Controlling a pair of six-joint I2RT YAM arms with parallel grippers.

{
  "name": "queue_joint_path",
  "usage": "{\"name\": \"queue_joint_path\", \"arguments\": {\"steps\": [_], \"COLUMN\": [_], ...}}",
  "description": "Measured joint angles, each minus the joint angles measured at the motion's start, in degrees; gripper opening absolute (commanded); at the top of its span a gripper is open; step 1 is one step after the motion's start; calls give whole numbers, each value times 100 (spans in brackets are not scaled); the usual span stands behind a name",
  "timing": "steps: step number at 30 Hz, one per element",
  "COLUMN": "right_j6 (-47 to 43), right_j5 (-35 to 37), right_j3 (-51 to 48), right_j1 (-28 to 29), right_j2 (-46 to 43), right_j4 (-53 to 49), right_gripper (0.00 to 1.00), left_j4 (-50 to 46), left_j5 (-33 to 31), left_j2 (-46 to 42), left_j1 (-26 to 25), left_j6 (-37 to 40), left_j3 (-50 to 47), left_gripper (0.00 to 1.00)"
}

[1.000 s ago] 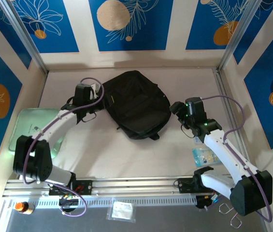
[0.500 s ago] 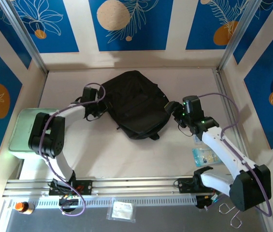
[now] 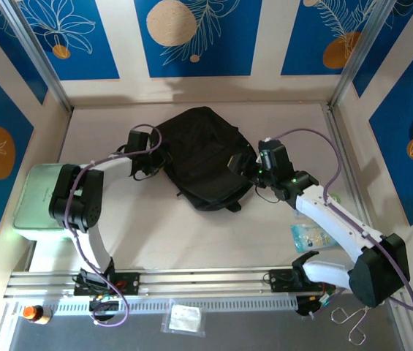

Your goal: Pack the student bag

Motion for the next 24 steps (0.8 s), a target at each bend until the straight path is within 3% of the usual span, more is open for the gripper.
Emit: {"name": "queue_joint_path", "arguments": {"steps": [8, 15, 24], "right_j6": [-66, 350, 210], "right_j5": [-260, -632, -1073], "right_j3": [179, 125, 553], "right_j1": [72, 48, -490], "right_j2": [492, 1316, 2754], "right_j4": [111, 111, 278], "right_gripper": [68, 68, 66], "left_j4": [79, 59, 37], "left_j5": [107, 157, 361], "left_j2": [31, -138, -1231], "left_j1": [15, 20, 15], "left_j6": [-122, -127, -192], "left_j3": [50, 46, -275], "left_gripper": [0, 0, 0]}}
